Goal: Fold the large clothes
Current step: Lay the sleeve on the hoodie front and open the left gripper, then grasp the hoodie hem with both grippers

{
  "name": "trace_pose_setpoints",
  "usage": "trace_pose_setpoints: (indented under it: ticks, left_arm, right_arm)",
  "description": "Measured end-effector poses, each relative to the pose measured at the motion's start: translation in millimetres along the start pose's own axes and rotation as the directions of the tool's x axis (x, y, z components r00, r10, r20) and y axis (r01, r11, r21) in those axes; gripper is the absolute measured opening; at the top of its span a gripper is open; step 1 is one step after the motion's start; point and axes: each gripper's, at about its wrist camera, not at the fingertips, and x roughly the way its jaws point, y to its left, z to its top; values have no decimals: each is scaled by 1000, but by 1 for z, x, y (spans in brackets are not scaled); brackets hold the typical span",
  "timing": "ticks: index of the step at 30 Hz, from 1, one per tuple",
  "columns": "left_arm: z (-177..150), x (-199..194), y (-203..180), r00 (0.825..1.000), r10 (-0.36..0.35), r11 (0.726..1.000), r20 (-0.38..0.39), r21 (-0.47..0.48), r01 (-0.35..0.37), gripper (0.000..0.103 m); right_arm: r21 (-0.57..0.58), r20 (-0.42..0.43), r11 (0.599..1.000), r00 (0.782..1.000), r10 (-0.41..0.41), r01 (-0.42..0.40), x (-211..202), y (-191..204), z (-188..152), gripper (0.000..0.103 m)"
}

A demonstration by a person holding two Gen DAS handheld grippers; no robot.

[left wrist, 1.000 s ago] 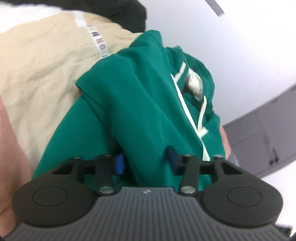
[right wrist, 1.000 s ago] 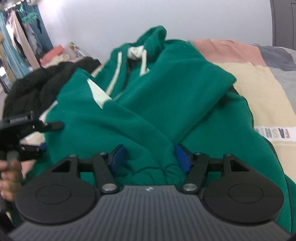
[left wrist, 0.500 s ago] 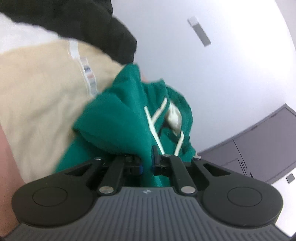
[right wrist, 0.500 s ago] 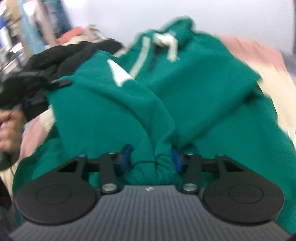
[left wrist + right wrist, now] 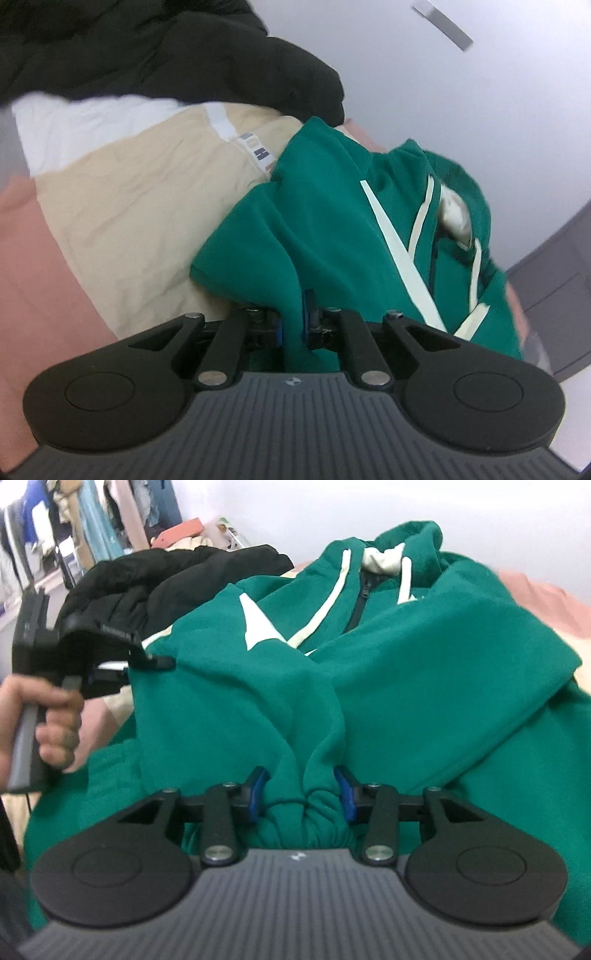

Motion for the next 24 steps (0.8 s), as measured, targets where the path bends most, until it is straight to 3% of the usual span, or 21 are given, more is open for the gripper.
trace_pose_setpoints:
  ticks: [2,4,6,12,17,21,24]
  left_arm:
    - [-2,-5,-6,1000,25,999,5,42,-25,17]
    - [-4,-12,-13,999,52,994,12,91,-52,40]
    - [-7,-21,-19,998,57,991,35,118,-61,53]
    - [-23,-65,-53,990,68,956,123,276,-100,54]
    - [-45,-100,-81,989,-29,920,146,392,-31,55]
    - [-63,-103,-94,992,-93,903,82,426,50,55]
    - [-73,-87,-95,996,-88,900,13,430,74,55]
  right_arm:
    - [13,13,1000,1000,1,-2,-3,1,-1,46]
    - [13,25,1000,1000,-1,0,-9,2,-2,47]
    - [9,50,1000,999,-4,3,-14,2,0,49]
    - [-13,190,1000,982,7,-4,-44,7,3,56]
    - [-39,266,999,963,45,-36,-59,14,6,56]
    - [-64,236,996,969,77,-64,-51,20,5,55]
    - [-69,189,995,978,85,-73,-41,22,2,51]
